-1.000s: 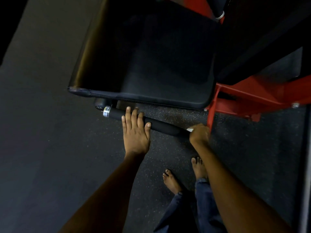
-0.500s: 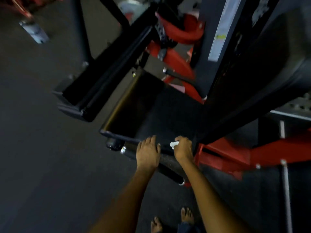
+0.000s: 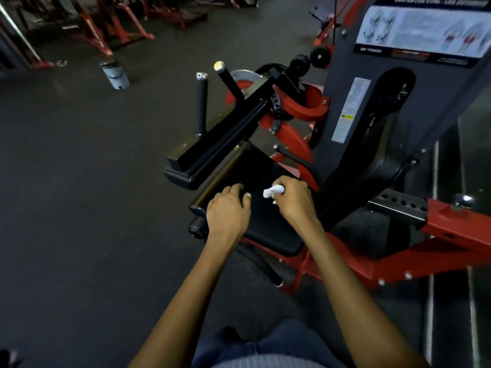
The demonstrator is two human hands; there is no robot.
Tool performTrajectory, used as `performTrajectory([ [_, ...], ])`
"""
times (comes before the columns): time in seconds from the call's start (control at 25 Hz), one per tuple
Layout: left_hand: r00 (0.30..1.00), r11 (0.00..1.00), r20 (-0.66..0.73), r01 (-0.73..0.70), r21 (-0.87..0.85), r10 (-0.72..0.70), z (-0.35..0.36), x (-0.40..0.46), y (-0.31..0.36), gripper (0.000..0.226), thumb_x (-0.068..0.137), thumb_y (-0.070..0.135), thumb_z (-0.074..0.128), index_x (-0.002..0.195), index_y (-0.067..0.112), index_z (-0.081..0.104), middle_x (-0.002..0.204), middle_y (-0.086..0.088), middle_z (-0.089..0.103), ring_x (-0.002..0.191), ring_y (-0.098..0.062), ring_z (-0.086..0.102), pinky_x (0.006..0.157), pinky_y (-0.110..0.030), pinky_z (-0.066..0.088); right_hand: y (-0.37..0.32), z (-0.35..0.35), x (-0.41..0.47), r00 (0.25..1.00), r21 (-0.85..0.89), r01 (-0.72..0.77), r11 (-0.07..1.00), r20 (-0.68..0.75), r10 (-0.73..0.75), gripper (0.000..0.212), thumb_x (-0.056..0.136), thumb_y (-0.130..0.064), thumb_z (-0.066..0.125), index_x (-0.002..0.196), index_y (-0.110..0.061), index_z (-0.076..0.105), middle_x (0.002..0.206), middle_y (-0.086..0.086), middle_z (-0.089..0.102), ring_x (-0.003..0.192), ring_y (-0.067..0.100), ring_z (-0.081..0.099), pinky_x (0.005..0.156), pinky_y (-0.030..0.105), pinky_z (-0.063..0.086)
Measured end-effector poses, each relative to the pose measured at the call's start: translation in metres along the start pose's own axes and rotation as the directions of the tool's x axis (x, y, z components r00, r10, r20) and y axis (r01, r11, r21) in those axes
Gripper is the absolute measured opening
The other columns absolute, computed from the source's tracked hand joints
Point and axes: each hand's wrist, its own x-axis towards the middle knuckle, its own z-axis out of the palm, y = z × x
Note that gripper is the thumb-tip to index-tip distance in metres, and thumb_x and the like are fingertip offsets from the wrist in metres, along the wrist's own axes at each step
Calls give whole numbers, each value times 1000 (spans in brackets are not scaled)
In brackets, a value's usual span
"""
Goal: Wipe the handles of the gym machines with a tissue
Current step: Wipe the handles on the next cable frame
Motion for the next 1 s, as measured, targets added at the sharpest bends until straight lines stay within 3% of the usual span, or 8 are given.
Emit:
performTrajectory([
  [0.2, 994, 996, -63, 87, -16, -88, -31, -4, 12, 40, 100, 35, 43, 134, 17, 53, 132, -4, 57, 119, -26, 52, 96, -39, 42, -26, -11, 16, 990, 98, 107, 989, 80, -115, 18, 80, -9, 54, 71, -19, 65, 83, -4, 71, 76, 19, 67, 69, 37, 55],
  [0.4, 927, 947, -211, 320, 10, -311, -48, -11, 15, 42, 100, 35, 43, 137, 17, 51, 137, -3, 54, 122, -24, 50, 98, -36, 39, -55, -4, 36, 930, 213, 280, 936, 183, -320, 18, 78, -10, 58, 67, -23, 63, 78, -4, 69, 76, 16, 67, 71, 33, 54],
  [0.68, 698, 765, -373, 643, -51, -612, -58, -57, 41, 41, 101, 36, 42, 136, 16, 52, 138, -1, 54, 123, -22, 50, 98, -34, 39, -80, -5, 24, 710, 333, 472, 816, 404, -576, 17, 78, -5, 58, 68, -18, 62, 67, -9, 62, 71, 16, 62, 62, 29, 46],
  [1.0, 364, 518, -553, 843, -145, -749, -84, -155, 48, 40, 100, 35, 43, 135, 17, 52, 136, 1, 54, 123, -19, 50, 100, -32, 38, -109, 31, -55, 417, 544, 468, 696, 558, -717, 14, 76, -9, 60, 68, -20, 62, 67, -5, 67, 64, 12, 67, 59, 32, 51],
])
